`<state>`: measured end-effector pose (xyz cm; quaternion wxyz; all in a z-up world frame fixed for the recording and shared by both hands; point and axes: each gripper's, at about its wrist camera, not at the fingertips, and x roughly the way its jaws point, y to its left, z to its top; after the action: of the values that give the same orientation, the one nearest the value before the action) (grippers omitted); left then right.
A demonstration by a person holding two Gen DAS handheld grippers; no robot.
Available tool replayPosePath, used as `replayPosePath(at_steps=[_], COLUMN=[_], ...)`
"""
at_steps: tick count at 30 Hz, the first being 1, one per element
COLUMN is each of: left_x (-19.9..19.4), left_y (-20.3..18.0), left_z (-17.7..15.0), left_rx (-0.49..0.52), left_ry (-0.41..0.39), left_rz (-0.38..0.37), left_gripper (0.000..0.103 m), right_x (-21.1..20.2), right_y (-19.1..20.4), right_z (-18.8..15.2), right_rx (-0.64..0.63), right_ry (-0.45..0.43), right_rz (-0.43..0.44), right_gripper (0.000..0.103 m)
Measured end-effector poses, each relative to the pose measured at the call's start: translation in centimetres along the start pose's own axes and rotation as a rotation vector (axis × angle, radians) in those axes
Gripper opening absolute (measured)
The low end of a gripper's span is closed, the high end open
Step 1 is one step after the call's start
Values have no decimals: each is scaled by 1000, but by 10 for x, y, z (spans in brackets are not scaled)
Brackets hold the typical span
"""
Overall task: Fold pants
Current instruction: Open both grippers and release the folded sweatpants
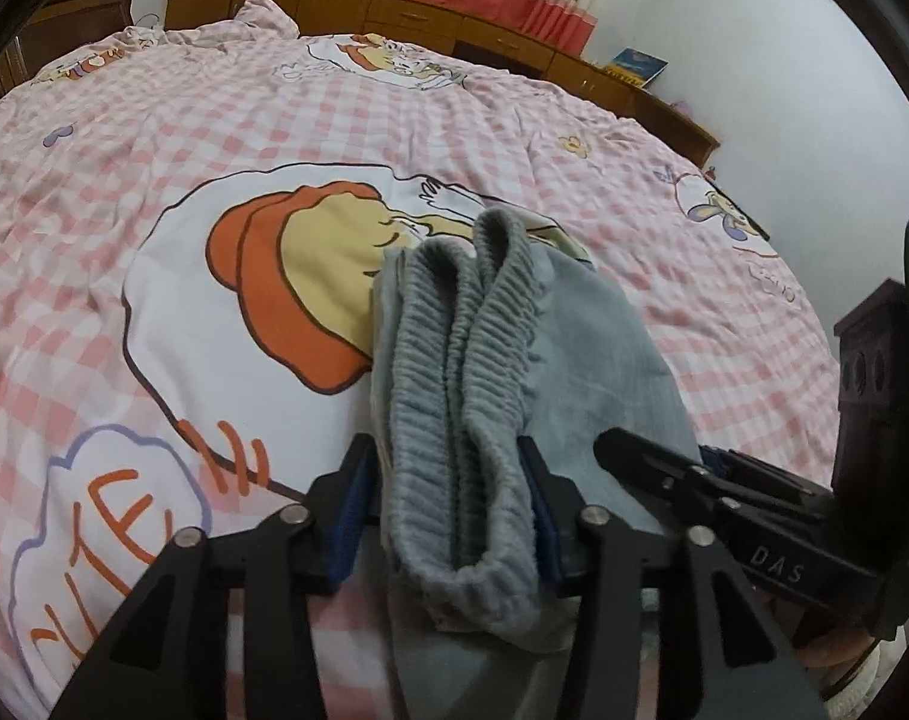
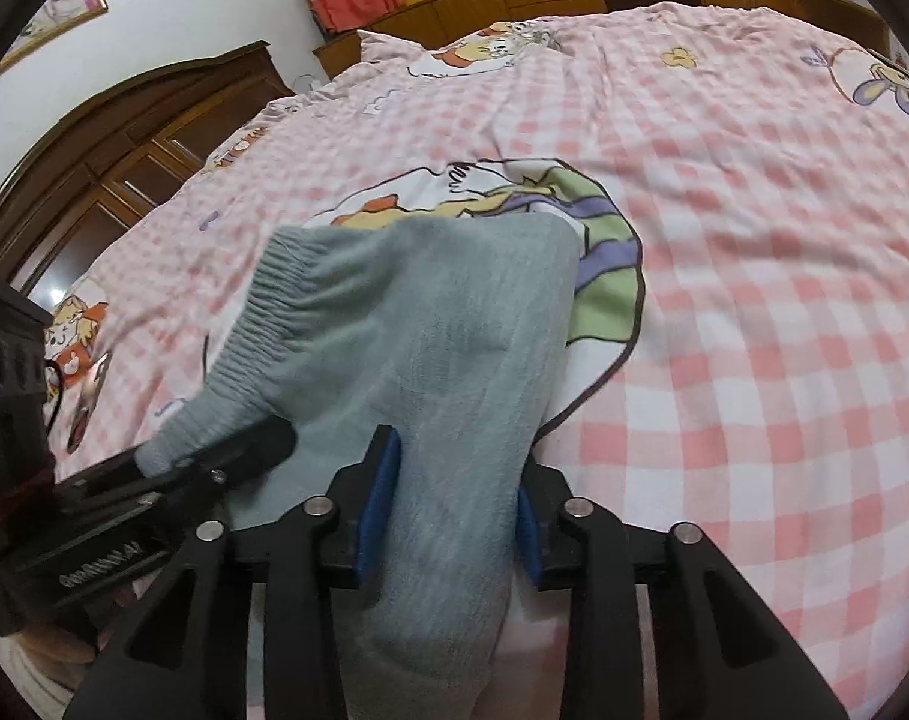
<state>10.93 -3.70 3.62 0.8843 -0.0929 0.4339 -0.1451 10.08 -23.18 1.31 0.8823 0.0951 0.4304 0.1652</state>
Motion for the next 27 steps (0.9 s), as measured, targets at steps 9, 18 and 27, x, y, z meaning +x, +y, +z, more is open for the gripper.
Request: replayPosePath(at_steps=[9, 18, 27], left_x=[-34, -69, -76], left_y=[-10, -27, -41], left_z=[2, -9, -34], left_rx=[36, 61, 77], left_ry=[-19, -28, 2], left_rz=[65, 94, 136], left_gripper=[57, 72, 77], right_x=[-29, -81, -98], right_y=[16, 29, 32], right_z=[-1, -22, -46], right_rx=[-45, -38, -29], right_ry=[-30, -101, -111], right_rz=[-95, -124, -158], right_gripper=[44, 58, 61])
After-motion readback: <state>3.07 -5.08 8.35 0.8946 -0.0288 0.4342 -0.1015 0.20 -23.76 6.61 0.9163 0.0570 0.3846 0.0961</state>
